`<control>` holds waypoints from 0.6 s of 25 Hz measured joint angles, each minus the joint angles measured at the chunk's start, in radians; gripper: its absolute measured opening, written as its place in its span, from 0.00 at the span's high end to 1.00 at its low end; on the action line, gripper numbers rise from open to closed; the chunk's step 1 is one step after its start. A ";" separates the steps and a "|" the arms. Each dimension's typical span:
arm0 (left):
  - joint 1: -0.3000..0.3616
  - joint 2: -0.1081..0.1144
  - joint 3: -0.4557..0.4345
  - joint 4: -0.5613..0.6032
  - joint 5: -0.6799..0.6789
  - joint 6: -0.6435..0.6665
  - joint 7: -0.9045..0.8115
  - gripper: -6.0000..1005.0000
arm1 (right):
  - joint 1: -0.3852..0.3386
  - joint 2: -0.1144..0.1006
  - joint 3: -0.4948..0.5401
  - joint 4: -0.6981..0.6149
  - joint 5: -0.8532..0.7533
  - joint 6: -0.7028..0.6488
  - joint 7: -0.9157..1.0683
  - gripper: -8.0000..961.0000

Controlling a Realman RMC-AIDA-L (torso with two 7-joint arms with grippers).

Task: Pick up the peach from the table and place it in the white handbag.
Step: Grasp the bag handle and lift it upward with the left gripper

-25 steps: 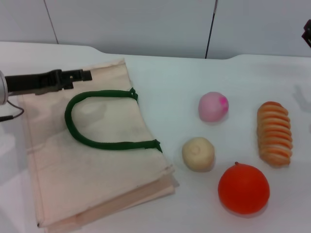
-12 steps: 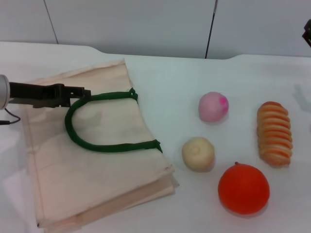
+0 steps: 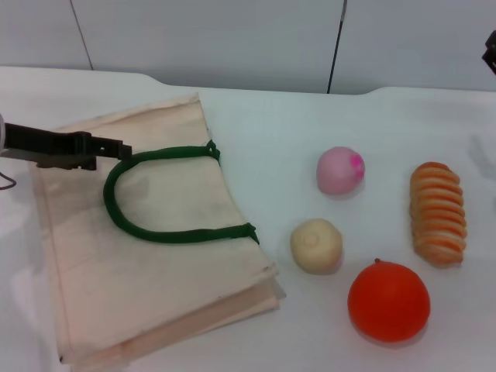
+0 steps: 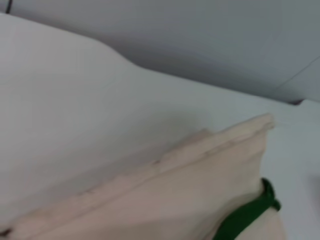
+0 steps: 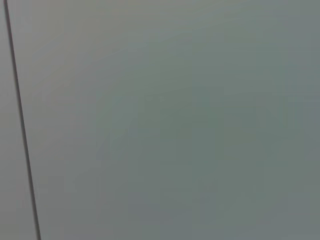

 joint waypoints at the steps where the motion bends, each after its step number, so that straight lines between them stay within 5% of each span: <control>1: -0.001 0.000 0.000 0.000 0.008 -0.004 0.000 0.22 | 0.001 0.000 0.000 0.000 0.000 0.000 0.000 0.07; 15: -0.032 -0.006 0.000 0.056 0.041 -0.062 -0.001 0.25 | 0.006 0.001 0.000 0.000 0.000 0.000 0.000 0.07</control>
